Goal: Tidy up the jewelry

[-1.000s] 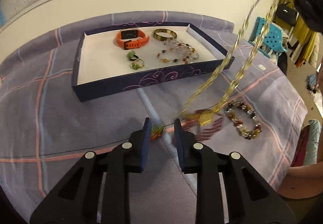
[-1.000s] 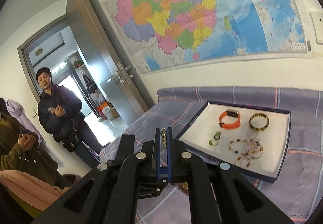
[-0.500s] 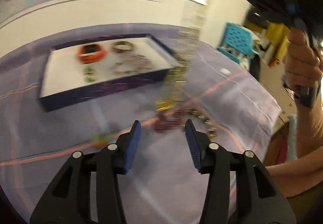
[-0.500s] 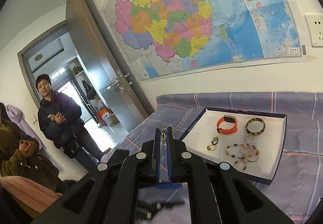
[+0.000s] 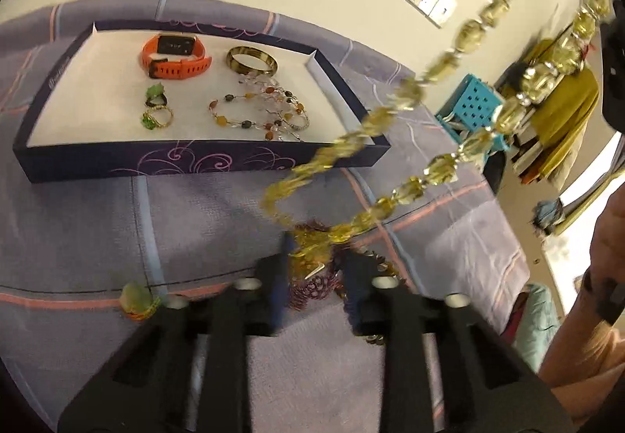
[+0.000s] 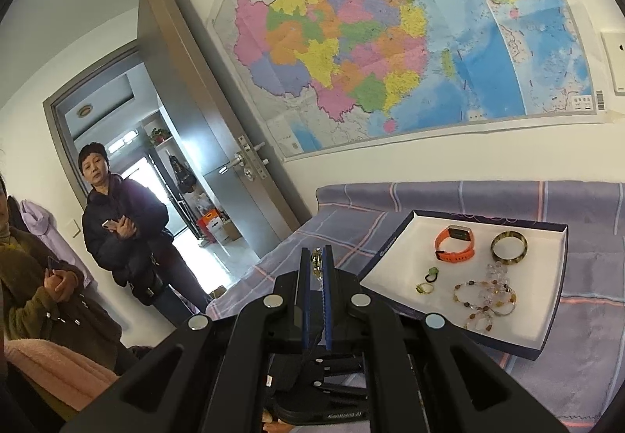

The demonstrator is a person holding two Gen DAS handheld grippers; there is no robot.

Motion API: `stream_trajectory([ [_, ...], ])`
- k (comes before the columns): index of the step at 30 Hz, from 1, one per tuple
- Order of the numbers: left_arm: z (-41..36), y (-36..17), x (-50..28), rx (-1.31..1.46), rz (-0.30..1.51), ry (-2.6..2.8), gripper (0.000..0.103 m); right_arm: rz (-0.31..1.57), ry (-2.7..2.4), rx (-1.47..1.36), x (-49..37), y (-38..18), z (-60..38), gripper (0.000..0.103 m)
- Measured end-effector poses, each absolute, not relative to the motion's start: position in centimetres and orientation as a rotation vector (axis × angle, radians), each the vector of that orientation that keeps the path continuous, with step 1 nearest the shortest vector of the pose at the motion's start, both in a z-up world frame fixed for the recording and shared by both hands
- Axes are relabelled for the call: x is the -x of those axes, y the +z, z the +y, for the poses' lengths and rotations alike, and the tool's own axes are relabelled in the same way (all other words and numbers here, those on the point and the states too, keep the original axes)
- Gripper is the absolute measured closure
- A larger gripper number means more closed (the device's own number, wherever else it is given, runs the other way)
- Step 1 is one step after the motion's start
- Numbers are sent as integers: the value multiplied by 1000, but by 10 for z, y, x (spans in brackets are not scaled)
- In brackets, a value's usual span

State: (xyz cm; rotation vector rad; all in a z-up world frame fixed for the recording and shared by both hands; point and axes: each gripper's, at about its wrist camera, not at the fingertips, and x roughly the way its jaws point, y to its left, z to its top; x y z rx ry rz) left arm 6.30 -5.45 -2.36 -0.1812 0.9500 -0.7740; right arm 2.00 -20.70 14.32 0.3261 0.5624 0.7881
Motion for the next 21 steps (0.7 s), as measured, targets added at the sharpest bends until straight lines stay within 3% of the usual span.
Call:
stream_trajectory([
  [12, -34, -29, -45, 108, 983, -786, 100, 470, 700, -392, -23, 158, -254, 103],
  [14, -32, -27, -43, 91, 980, -790, 100, 555, 672, -303, -28, 144, -243, 98],
  [15, -31, -26, -42, 82, 978, -793, 100, 612, 684, -259, -31, 133, -235, 85],
  [16, -29, -25, -41, 64, 973, -790, 100, 687, 673, -185, -33, 113, -221, 63],
  [17, -27, -23, -40, 50, 968, -788, 100, 731, 647, -120, -34, 99, -210, 58],
  [21, -21, -18, -37, 17, 957, -794, 100, 908, 589, 201, -33, 33, -159, 61],
])
